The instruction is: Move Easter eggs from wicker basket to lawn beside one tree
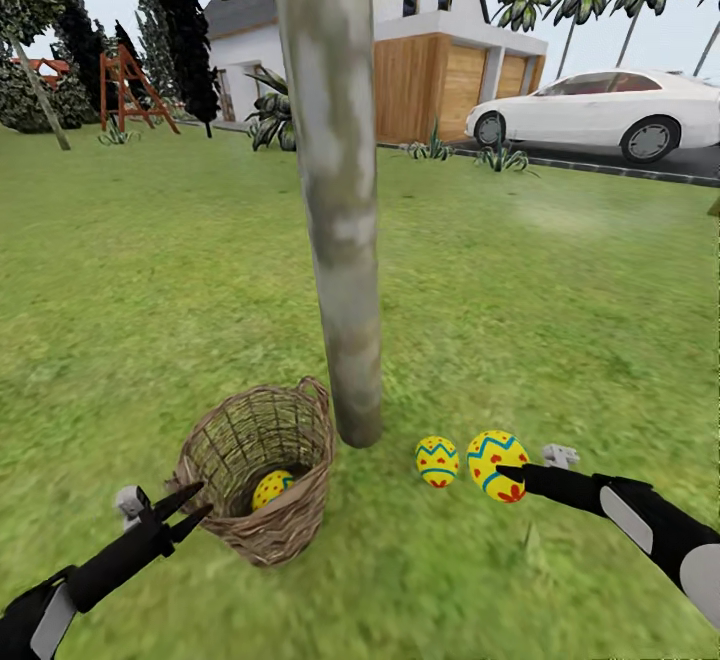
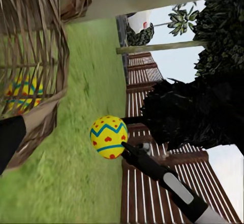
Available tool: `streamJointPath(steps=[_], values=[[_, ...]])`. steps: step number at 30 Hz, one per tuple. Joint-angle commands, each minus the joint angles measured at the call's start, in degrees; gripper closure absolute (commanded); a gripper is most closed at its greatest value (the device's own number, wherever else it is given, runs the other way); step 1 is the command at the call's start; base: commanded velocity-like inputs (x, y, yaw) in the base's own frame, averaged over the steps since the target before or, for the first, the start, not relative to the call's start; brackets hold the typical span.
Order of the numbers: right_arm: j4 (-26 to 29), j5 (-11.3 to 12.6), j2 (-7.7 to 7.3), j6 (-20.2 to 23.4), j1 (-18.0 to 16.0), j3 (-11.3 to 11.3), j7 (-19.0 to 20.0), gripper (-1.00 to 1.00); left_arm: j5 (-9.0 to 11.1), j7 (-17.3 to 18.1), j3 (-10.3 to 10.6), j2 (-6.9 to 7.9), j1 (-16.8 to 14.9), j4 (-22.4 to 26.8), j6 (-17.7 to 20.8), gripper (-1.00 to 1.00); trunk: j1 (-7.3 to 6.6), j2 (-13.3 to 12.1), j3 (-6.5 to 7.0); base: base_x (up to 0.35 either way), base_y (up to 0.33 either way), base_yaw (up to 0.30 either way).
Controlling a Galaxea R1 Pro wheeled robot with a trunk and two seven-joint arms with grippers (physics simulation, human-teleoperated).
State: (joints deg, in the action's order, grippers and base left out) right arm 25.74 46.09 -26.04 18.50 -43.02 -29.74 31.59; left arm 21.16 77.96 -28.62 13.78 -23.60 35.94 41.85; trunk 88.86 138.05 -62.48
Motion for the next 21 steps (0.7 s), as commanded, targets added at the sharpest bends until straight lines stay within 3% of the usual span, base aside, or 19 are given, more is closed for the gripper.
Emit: streamJointPath(steps=[1,4,9,14,21], values=[[-0.01,0.39,-0.06,0.23,-0.05,-0.24,0.02,1.00,0.03,0.11,-0.04,-0.51,-0.02,0.07,0.60,-1.00,-0.01,0.02,-0.05,0.000,0.000,-0.031],[-0.13,0.30,-0.06,0.13,-0.05,-0.24,-0.34,1.00,0.02,0.09,0.52,-1.42,0.01,0.10,0.60,-1.00,-0.01,0.02,-0.04,0.000,0.000,-0.005],[-0.08,0.32,-0.04,0.13,-0.05,-0.25,-0.32,1.00,-0.01,0.04,4.73,-2.31,-0.04,0.10,0.52,-1.00,-0.01,0.02,-0.04,0.000,-0.156,0.000],[-0.16,0.32,-0.01,0.09,-0.05,-0.23,-0.30,1.00,-0.04,0.01,5.04,-3.21,-0.01,0.10,0.51,-1.00,-0.01,0.02,-0.04,0.000,-0.250,-0.176],[-0.16,0.32,0.01,0.05,-0.05,-0.24,-0.38,1.00,-0.07,0.00,5.04,-3.23,0.01,0.10,0.51,-1.00,-0.01,0.02,-0.04,0.000,-0.019,-0.282]])
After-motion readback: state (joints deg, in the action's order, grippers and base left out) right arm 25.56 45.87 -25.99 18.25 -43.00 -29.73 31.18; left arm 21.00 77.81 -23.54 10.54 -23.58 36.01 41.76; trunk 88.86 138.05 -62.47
